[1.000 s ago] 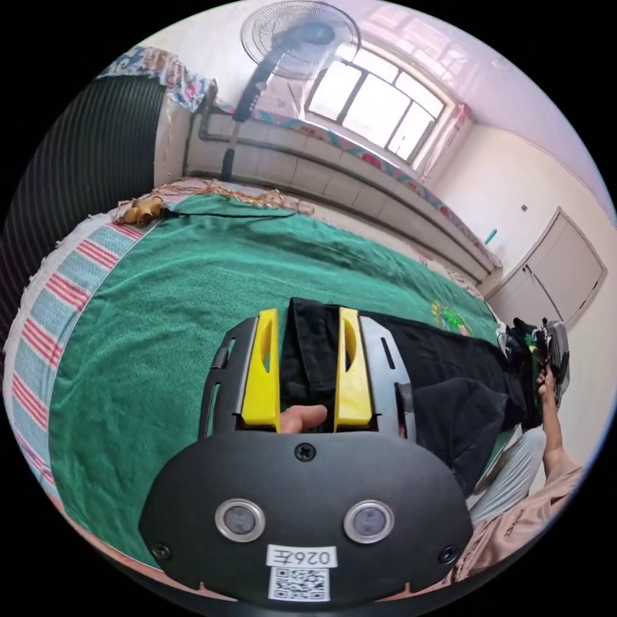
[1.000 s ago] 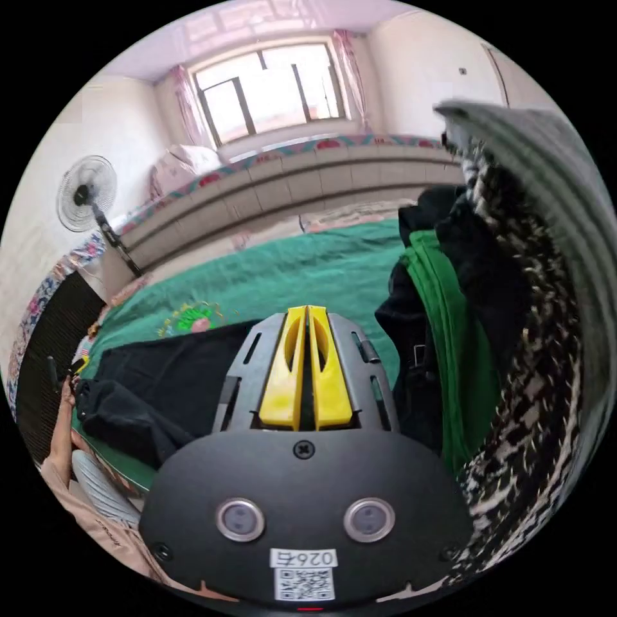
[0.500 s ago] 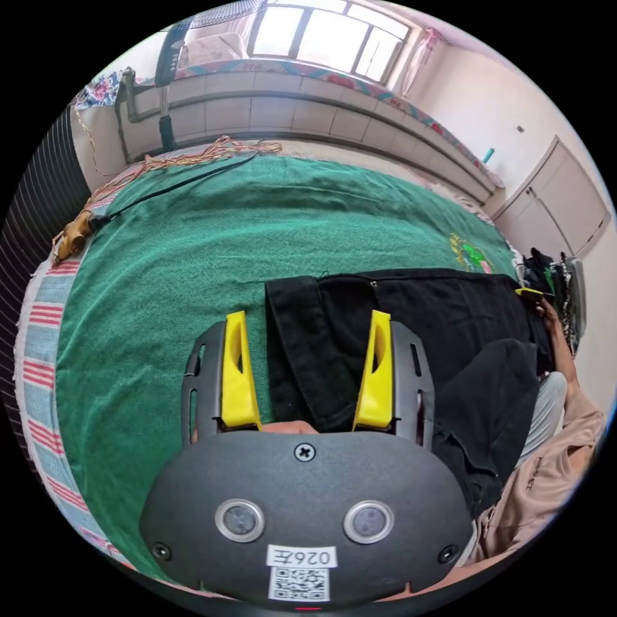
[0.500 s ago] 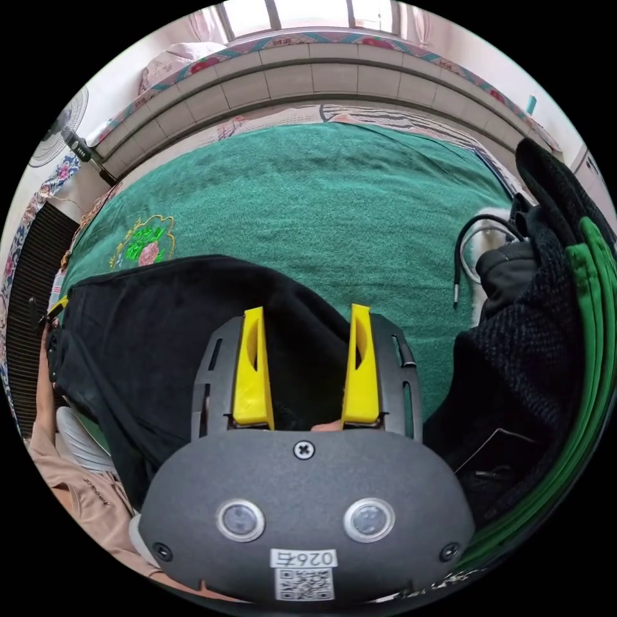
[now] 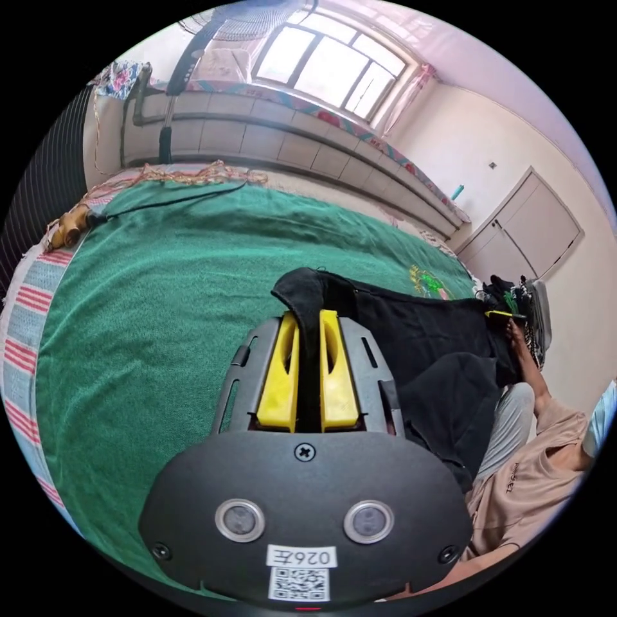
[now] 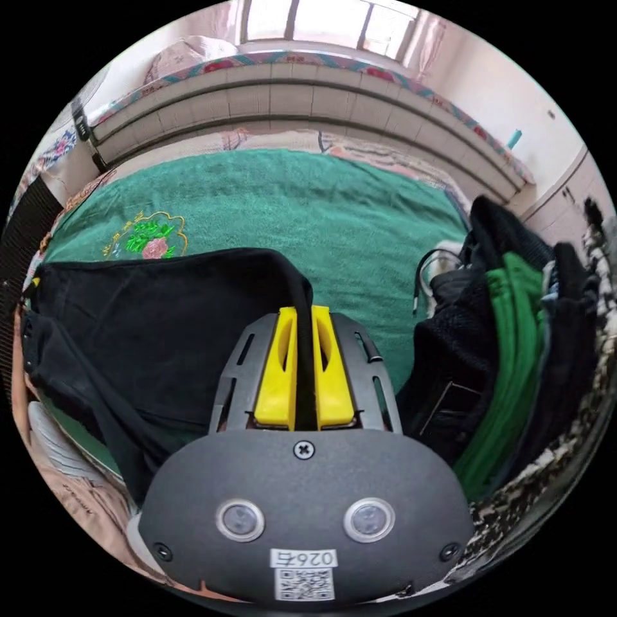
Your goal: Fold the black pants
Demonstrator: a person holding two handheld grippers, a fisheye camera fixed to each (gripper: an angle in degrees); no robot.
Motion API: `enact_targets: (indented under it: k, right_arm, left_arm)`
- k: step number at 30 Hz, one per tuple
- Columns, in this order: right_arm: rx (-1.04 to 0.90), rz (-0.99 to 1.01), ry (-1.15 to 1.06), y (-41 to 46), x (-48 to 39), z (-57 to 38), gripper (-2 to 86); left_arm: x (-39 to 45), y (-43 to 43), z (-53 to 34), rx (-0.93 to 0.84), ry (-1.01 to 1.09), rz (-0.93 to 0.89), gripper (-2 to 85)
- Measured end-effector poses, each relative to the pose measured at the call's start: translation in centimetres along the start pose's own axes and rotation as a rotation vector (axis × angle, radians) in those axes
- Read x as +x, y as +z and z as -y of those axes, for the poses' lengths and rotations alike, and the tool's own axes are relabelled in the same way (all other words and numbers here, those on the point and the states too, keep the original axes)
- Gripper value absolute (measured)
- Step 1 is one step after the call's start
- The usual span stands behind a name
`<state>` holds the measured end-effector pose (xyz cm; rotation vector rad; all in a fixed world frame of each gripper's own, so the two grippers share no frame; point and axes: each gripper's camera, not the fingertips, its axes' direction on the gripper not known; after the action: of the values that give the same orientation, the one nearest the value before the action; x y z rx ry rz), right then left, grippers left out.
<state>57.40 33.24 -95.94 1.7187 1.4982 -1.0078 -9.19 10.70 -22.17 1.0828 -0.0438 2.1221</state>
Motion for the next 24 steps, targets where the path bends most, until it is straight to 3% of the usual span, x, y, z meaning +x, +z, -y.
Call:
enact_targets:
  k: [7,11,13,18,24]
  right_arm:
    - [0.239,-0.296,-0.118,-2.1,-9.9,3.0,0.6]
    - [-0.033,-0.398,-0.055,11.6,-8.6,9.3,4.7]
    - [0.006,-0.439,0.009,12.7,-7.5,8.6,3.1]
    - [0.109,-0.401,0.182,11.2,-2.4,5.7,-0.8]
    - [0.142,-0.181,0.3,11.1,-0.3,7.8,-0.4]
  left_arm:
    - [1.9,-2.3,3.3,0.059,0.086,0.138,5.9]
    - [-2.3,2.4,3.3,-0.086,-0.107,0.092,6.2]
    - [-3.9,2.0,1.8,-0.001,-0.234,0.09,3.2]
    - [-3.9,-1.5,0.1,0.142,-0.285,0.027,-0.5]
    - [1.8,-4.6,1.0,0.226,-0.218,-0.071,-1.0]
